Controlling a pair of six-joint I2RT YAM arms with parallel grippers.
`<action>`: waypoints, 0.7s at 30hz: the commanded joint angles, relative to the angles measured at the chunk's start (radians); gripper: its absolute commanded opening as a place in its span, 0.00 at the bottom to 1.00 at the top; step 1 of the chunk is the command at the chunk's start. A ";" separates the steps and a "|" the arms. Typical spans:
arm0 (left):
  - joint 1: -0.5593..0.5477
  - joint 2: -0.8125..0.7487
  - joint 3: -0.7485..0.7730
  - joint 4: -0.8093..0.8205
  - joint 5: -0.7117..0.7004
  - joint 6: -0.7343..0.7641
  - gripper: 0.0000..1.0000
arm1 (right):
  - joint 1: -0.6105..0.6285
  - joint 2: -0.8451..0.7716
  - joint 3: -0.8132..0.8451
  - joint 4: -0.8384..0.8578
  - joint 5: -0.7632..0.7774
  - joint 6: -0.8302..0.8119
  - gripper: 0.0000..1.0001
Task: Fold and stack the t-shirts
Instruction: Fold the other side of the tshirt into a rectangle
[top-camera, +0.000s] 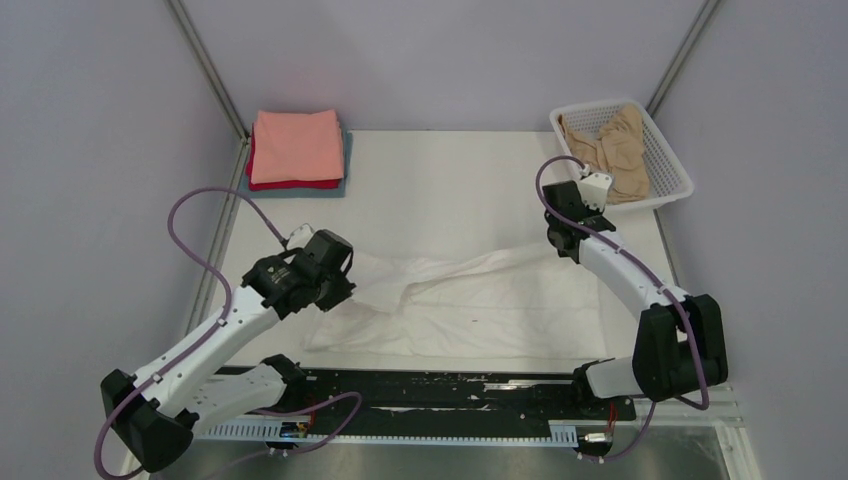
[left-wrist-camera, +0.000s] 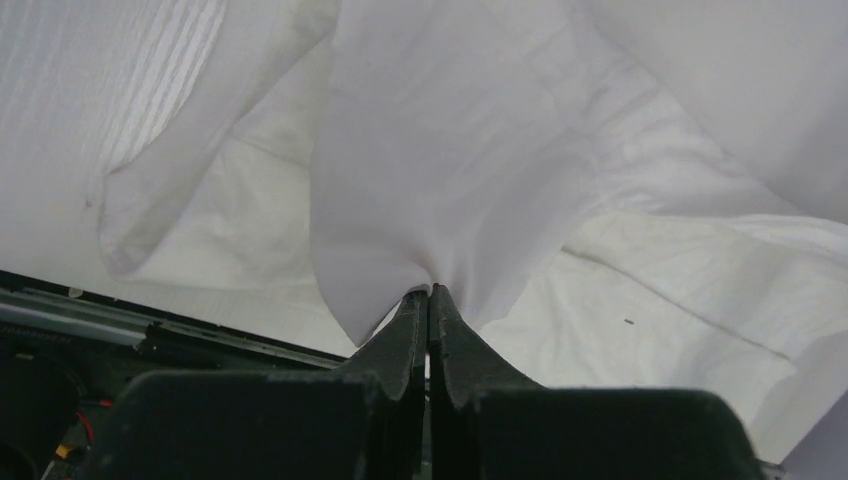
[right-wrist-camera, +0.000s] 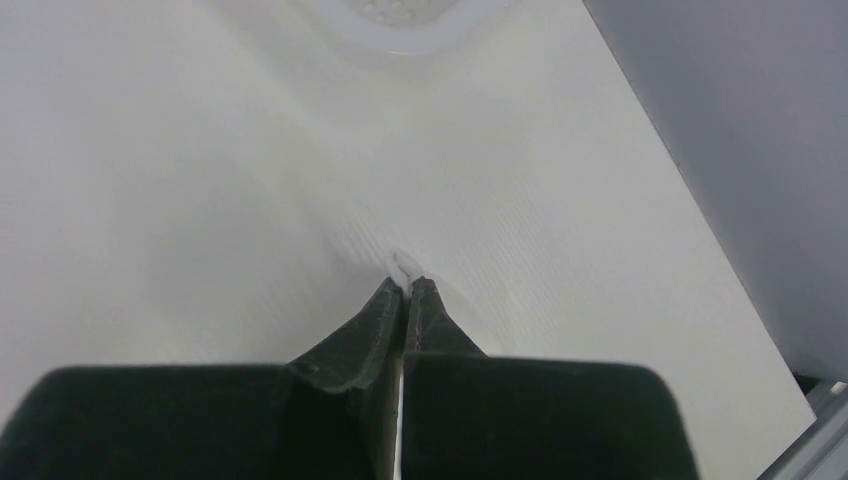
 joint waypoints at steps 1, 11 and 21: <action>-0.029 -0.049 -0.045 -0.048 0.020 -0.084 0.00 | 0.004 -0.062 -0.015 0.028 0.016 -0.009 0.00; -0.065 -0.113 -0.166 -0.040 0.075 -0.118 0.00 | 0.012 -0.087 -0.057 0.029 0.001 0.004 0.07; -0.065 -0.175 -0.290 -0.112 0.175 0.016 0.30 | 0.056 -0.034 -0.016 -0.533 0.104 0.414 0.19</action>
